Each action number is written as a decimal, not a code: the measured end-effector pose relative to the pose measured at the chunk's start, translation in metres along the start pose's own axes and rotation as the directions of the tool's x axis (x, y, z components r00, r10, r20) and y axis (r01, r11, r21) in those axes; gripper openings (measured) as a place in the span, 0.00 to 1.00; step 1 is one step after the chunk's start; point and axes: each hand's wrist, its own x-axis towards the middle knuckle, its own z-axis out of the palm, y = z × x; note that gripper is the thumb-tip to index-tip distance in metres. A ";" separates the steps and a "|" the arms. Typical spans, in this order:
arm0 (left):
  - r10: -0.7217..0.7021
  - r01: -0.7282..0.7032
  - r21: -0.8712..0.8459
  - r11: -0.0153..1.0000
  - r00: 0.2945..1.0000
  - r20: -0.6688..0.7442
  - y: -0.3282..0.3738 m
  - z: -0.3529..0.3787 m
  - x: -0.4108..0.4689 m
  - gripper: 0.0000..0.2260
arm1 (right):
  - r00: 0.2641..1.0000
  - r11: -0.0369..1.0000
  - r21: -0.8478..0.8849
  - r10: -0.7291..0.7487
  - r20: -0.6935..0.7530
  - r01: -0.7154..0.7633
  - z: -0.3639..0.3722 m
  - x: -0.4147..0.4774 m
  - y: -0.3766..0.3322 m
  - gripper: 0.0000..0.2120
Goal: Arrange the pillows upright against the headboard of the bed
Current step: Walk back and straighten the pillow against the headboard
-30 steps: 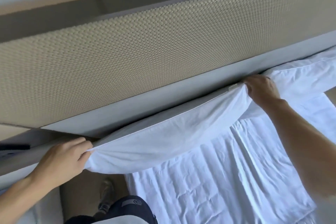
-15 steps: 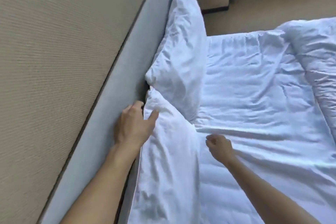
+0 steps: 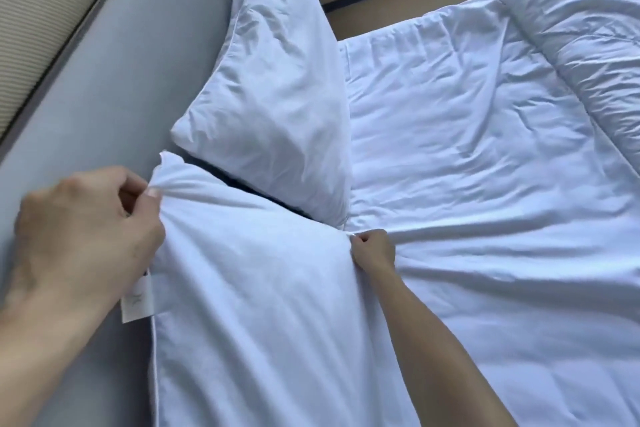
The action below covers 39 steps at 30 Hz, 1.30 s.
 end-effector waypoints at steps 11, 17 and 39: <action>0.199 -0.217 0.263 0.940 0.976 0.090 0.062 0.013 -0.082 0.21 | 0.978 0.959 0.277 -0.106 0.178 0.053 -0.051 -0.195 0.099 0.23; 0.390 -0.782 0.211 0.587 0.501 0.772 0.126 0.074 -0.264 0.29 | 0.963 0.914 0.391 -0.195 0.187 0.109 -0.033 -0.295 0.112 0.44; 0.288 -0.795 0.569 0.209 0.606 0.741 0.096 0.119 -0.188 0.30 | 0.928 0.927 0.244 -0.331 0.168 0.286 -0.041 -0.206 0.088 0.24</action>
